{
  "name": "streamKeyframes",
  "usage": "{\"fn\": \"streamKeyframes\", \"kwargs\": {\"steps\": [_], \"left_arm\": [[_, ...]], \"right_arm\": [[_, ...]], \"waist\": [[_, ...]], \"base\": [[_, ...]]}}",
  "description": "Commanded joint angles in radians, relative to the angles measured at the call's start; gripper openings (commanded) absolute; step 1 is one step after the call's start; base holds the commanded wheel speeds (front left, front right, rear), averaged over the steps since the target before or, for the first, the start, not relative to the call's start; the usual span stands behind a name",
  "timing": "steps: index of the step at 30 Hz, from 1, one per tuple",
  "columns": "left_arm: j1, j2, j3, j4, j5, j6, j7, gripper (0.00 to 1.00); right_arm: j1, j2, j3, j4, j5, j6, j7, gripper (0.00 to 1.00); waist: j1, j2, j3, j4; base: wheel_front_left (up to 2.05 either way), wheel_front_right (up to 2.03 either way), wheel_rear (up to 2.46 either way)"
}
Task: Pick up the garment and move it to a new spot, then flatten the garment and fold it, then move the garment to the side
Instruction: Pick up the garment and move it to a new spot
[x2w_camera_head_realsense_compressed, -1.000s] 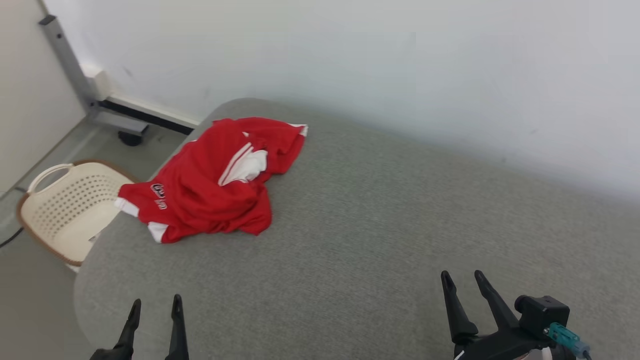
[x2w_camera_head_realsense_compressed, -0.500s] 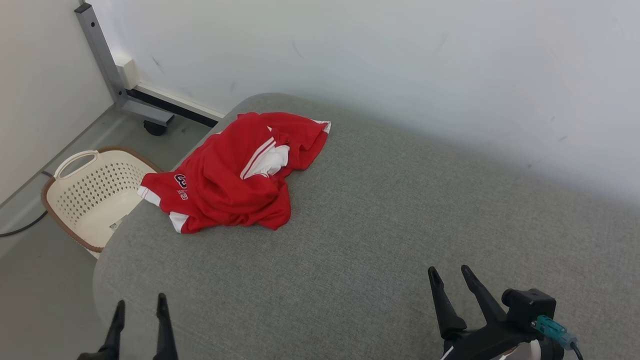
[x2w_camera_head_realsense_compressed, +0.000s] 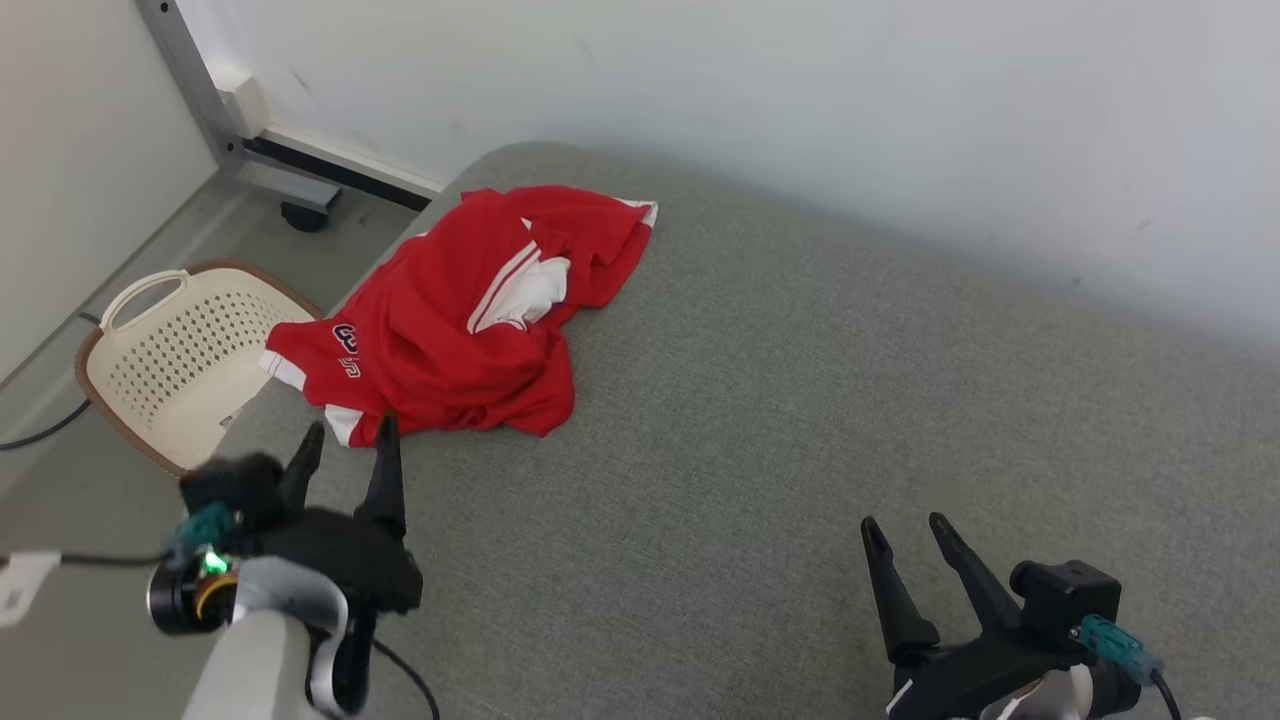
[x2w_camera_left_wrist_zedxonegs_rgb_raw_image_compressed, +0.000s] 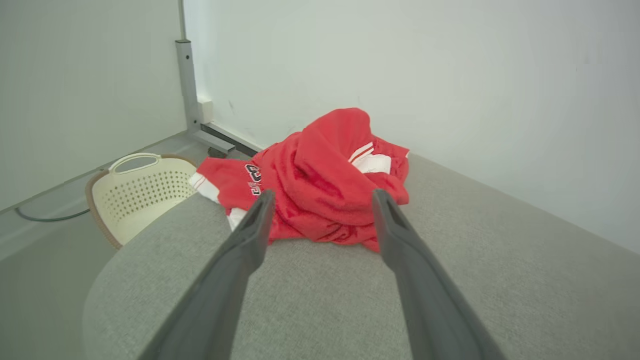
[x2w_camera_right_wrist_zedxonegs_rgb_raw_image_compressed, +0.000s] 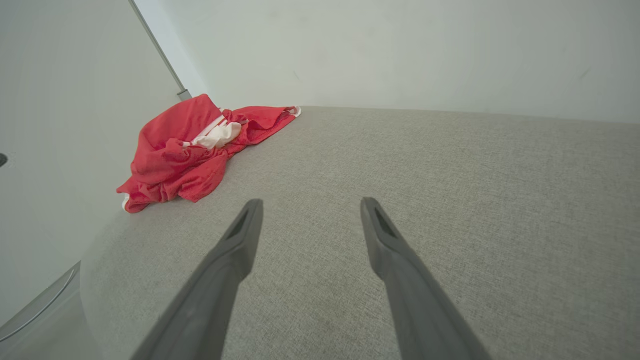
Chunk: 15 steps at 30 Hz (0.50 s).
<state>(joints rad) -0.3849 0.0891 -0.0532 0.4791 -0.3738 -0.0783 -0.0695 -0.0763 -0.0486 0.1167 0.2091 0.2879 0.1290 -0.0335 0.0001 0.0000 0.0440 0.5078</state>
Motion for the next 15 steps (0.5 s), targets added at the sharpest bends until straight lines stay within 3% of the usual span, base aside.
{"fn": "streamKeyframes", "kwargs": {"steps": [1,7,15], "left_arm": [[-0.047,0.000,0.001,0.028,-0.013,0.001,0.020,1.00],[-0.295,0.058,0.006,0.213,-0.008,0.021,0.145,1.00],[-0.504,0.158,0.034,0.390,0.000,0.100,0.266,1.00]], "right_arm": [[0.005,-0.003,0.001,-0.010,-0.011,0.003,0.008,1.00],[-0.038,-0.003,0.034,-0.093,-0.035,0.003,0.058,1.00],[-0.078,-0.002,0.091,-0.218,-0.082,0.003,0.132,1.00]], "waist": [[-0.0001,0.0000,0.042,-0.035],[-0.0001,0.0000,0.151,-0.146],[-0.0001,0.0000,0.299,-0.284]], "base": [[0.00,0.00,0.00],[0.00,0.00,0.00],[0.00,0.00,0.00]]}}
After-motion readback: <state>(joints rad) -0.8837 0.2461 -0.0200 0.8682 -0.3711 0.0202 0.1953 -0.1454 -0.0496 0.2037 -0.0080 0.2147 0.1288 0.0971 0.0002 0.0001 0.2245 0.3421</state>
